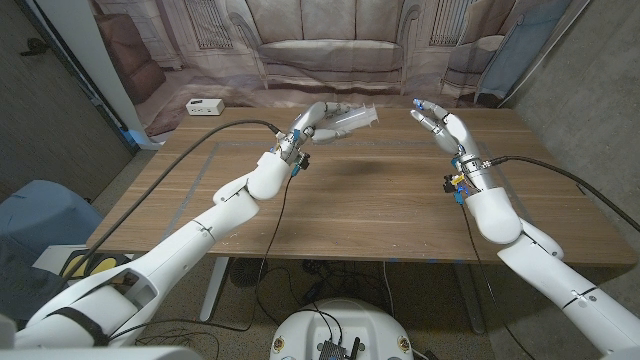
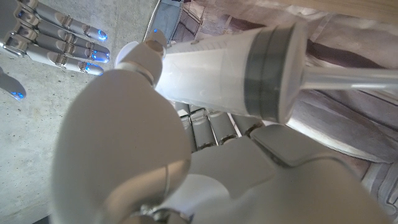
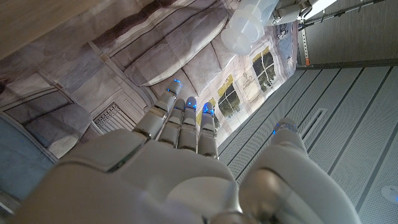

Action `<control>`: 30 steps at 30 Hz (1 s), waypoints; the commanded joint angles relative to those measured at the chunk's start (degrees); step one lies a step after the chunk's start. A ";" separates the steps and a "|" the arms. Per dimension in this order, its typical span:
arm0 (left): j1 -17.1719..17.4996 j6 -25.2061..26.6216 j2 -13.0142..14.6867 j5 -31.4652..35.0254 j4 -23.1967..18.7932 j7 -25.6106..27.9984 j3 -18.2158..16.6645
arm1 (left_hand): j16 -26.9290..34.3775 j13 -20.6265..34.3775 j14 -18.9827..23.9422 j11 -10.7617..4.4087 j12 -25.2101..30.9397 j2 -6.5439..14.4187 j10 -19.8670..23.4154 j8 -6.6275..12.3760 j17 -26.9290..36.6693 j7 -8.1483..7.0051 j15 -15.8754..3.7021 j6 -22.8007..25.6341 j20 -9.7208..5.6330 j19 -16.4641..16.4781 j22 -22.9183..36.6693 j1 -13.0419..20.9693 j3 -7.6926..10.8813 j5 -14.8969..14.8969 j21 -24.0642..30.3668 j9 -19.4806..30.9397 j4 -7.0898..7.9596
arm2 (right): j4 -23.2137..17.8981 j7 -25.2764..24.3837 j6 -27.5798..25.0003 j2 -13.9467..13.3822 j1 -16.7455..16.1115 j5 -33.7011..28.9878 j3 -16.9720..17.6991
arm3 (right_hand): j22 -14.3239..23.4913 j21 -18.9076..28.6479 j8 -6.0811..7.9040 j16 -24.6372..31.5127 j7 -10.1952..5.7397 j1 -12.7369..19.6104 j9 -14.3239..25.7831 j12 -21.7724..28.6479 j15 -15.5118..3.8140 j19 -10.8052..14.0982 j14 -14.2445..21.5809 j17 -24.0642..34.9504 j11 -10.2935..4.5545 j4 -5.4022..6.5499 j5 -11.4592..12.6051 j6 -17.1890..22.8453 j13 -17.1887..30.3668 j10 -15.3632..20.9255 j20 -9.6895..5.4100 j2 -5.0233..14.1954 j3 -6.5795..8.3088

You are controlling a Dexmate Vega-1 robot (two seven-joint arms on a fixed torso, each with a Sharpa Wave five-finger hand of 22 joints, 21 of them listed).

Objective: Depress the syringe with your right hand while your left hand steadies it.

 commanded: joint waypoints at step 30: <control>-0.59 3.31 2.19 0.70 0.81 -2.50 1.07 | 0.33 0.31 2.53 -0.04 0.05 5.11 0.18 0.15 0.18 0.00 -2.63 0.45 -0.25 -0.77 0.17 0.33 1.49 0.25 0.66 0.16 1.35 | 2.04 0.78 -0.47 0.41 1.89 1.94 -1.03 | 0.34 -0.08 0.66 0.06 0.55 0.21 0.13 0.26 0.27 0.13 0.16 0.11 0.04 -0.10 -0.01 0.41 0.26 0.25 -0.05 -0.16 -0.25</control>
